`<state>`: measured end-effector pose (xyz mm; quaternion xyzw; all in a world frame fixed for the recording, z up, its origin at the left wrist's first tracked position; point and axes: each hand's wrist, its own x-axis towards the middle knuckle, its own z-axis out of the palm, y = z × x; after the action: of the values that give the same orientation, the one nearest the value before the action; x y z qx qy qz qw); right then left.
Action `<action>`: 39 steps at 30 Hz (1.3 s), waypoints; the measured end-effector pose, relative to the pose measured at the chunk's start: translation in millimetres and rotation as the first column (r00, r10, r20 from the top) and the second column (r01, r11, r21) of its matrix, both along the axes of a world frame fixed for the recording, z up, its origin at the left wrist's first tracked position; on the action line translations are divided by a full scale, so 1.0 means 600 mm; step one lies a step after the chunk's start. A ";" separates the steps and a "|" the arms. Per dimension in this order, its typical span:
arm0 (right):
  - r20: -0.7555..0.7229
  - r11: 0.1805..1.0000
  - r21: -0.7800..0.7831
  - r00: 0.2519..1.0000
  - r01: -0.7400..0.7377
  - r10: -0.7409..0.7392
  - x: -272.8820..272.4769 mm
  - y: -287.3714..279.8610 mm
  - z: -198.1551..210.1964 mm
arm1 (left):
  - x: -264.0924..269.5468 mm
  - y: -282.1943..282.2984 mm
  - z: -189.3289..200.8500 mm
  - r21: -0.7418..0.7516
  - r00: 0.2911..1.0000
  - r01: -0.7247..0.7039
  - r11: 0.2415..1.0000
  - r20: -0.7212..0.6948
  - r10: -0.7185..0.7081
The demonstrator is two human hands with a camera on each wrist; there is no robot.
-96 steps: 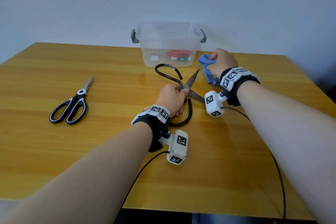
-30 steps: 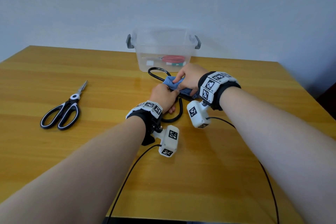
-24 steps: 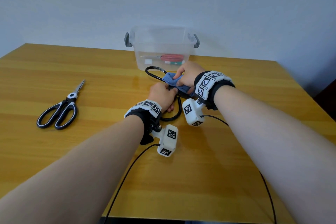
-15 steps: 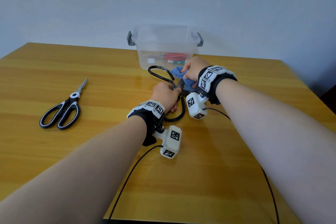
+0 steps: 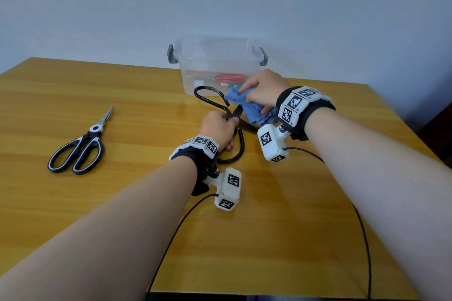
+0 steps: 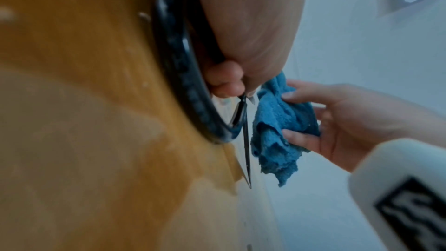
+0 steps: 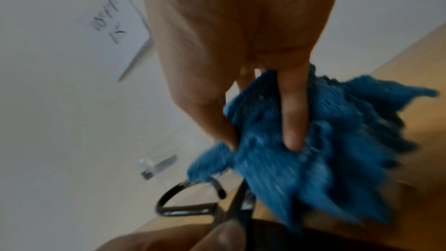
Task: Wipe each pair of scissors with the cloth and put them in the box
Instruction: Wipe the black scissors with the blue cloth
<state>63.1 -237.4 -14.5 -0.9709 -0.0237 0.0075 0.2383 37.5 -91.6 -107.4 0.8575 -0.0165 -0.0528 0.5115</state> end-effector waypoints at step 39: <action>-0.056 0.964 -0.181 0.976 0.197 -0.210 0.094 -0.007 -0.046 | 0.003 0.002 -0.005 -0.005 1.000 0.014 1.000 -0.010 -0.014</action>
<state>119.5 -241.8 -42.2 -0.9843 0.0857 0.0213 0.1528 39.4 -90.1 -110.2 0.8558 -0.0199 -0.0607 0.5133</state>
